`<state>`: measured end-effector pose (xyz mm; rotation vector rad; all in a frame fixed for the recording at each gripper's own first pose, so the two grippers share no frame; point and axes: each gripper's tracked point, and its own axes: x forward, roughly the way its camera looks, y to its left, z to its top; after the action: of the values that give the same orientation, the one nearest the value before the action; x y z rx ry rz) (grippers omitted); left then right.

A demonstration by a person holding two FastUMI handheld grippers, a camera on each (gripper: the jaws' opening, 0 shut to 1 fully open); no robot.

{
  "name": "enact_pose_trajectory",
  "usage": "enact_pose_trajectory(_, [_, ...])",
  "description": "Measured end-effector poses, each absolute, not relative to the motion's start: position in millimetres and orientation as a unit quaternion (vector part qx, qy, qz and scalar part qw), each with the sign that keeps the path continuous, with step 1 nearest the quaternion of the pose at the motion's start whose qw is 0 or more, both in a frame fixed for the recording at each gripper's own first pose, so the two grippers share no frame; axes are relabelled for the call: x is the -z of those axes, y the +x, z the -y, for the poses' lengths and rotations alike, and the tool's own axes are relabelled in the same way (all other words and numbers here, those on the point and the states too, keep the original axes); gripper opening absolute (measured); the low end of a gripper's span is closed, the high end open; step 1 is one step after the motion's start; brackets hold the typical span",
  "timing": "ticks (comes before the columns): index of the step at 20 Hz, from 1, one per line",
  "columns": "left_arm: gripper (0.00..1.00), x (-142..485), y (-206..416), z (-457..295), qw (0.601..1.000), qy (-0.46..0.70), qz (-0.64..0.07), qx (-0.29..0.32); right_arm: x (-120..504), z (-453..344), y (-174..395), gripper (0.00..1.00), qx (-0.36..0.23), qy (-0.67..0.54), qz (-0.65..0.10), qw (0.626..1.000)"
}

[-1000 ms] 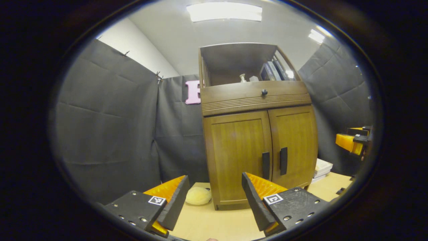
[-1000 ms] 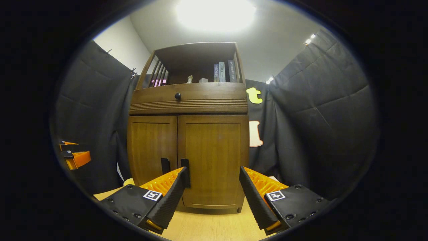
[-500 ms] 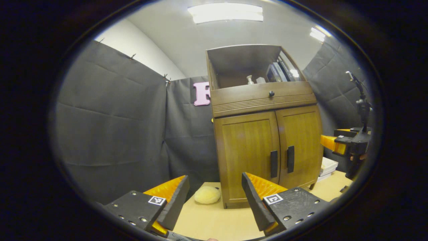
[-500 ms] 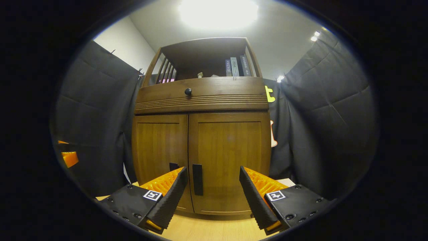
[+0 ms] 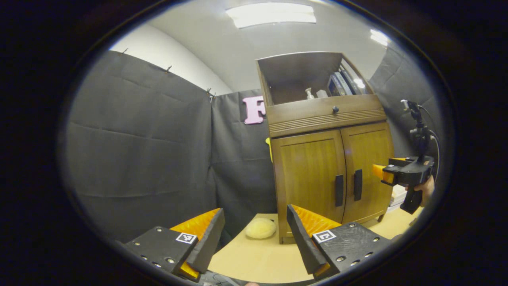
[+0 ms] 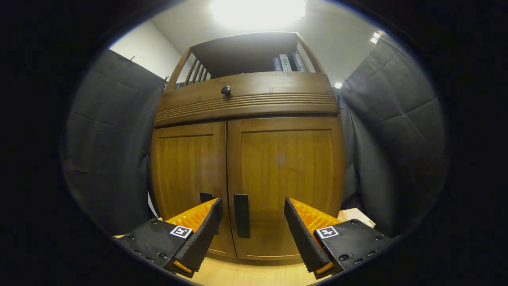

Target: Open the right door of the double-door shoe cabinet with the right hand, and open the left door with the left hand.

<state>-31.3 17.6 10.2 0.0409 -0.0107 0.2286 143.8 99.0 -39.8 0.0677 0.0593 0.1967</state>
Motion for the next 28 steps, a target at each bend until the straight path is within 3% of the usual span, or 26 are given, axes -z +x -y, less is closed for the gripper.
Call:
enact_pose_trajectory(15, [0.92,-11.2,-34.2,-30.9,0.980,0.032,0.000,-0.197,97.4,-139.5,220.7,0.93,-0.103,0.028,-0.071,0.992])
enact_pose_trajectory(17, [0.92,-7.5,-34.1,-32.9,0.978,0.032,-0.002,-0.204,104.2,-142.4,226.7,0.73,-0.099,0.028,-0.078,0.992])
enact_pose_trajectory(19, [0.92,-7.1,-32.6,-33.8,0.978,0.032,-0.003,-0.208,109.9,-147.0,232.5,0.71,-0.105,0.032,-0.087,0.990])
enact_pose_trajectory(20, [0.92,-6.9,-33.4,-33.7,0.977,0.032,-0.004,-0.210,111.6,-148.3,236.2,0.75,-0.104,0.031,-0.089,0.990])
enact_pose_trajectory(23, [0.92,-6.2,-34.0,-34.4,0.977,0.031,-0.004,-0.213,114.2,-151.1,239.4,0.43,-0.101,0.031,-0.093,0.990])
enact_pose_trajectory(26, [0.92,-5.3,-32.2,-33.7,0.977,0.030,-0.004,-0.211,122.1,-148.8,238.3,0.43,-0.089,0.030,-0.099,0.991])
enact_pose_trajectory(28, [0.92,-5.9,-32.2,-33.4,0.977,0.029,-0.005,-0.209,115.1,-148.3,240.0,0.29,-0.095,0.033,-0.102,0.990])
